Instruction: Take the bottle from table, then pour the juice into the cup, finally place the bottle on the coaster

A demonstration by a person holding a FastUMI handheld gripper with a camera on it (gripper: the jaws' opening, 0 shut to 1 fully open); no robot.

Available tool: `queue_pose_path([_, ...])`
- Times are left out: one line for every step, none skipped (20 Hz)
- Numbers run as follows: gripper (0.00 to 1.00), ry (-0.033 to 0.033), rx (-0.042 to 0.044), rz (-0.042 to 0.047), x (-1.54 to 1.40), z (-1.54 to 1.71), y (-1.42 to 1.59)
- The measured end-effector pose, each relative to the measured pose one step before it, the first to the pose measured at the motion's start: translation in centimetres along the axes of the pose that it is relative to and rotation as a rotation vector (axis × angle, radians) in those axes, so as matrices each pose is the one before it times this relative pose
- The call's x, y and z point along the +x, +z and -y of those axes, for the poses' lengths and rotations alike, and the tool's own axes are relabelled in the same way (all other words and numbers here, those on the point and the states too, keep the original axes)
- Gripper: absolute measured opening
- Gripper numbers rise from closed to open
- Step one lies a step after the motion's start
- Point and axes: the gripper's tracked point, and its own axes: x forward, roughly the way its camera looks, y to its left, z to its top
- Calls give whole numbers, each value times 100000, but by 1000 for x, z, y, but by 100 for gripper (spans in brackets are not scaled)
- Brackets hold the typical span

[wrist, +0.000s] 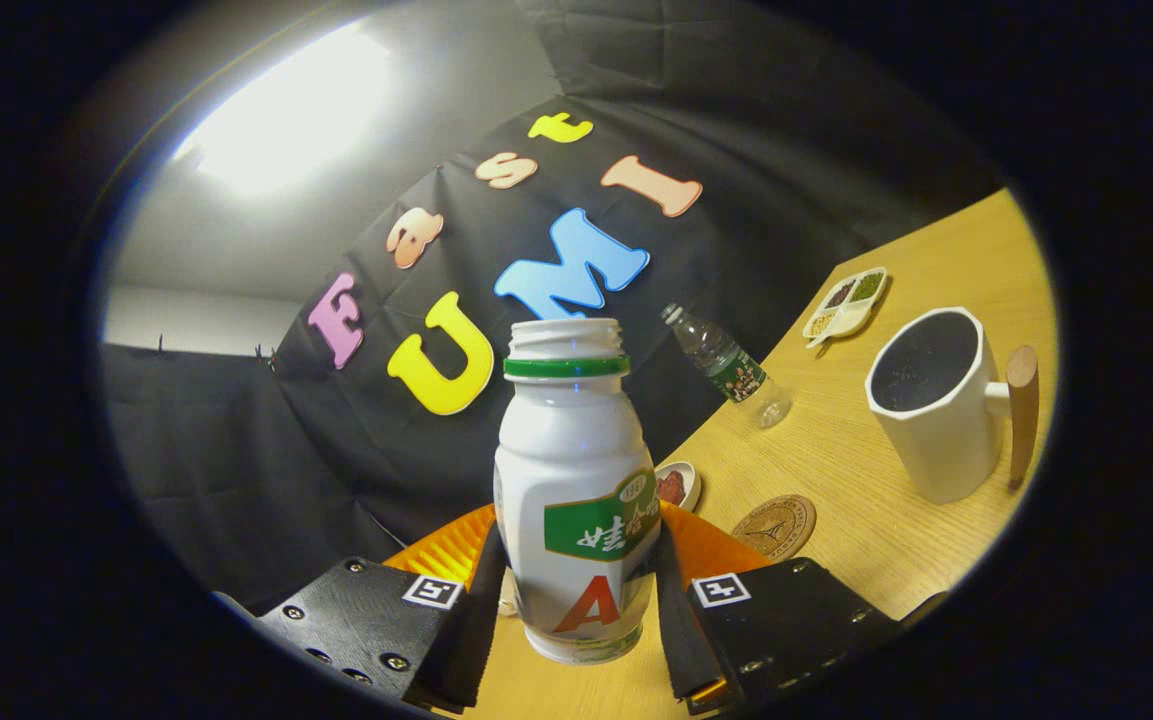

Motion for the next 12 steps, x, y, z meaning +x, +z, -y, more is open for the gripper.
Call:
queue_pose_path([68,-518,3671,617,-10,498,329])
queue_pose_path([68,-600,3003,559,28,408,370])
queue_pose_path([68,-544,3163,565,43,302,366])
queue_pose_path([68,-262,2929,424,10,185,334])
queue_pose_path([68,-172,2622,200,-34,173,286])
queue_pose_path([68,-115,2533,62,38,141,317])
queue_pose_path([68,-78,3014,150,-96,109,290])
queue_pose_path([68,82,2755,65,53,42,255])
queue_pose_path([68,0,3641,368,-89,53,374])
queue_pose_path([68,-126,2771,334,61,109,312])
queue_pose_path([68,-242,2934,310,-233,147,162])
queue_pose_path([68,-339,2240,378,-94,101,256])
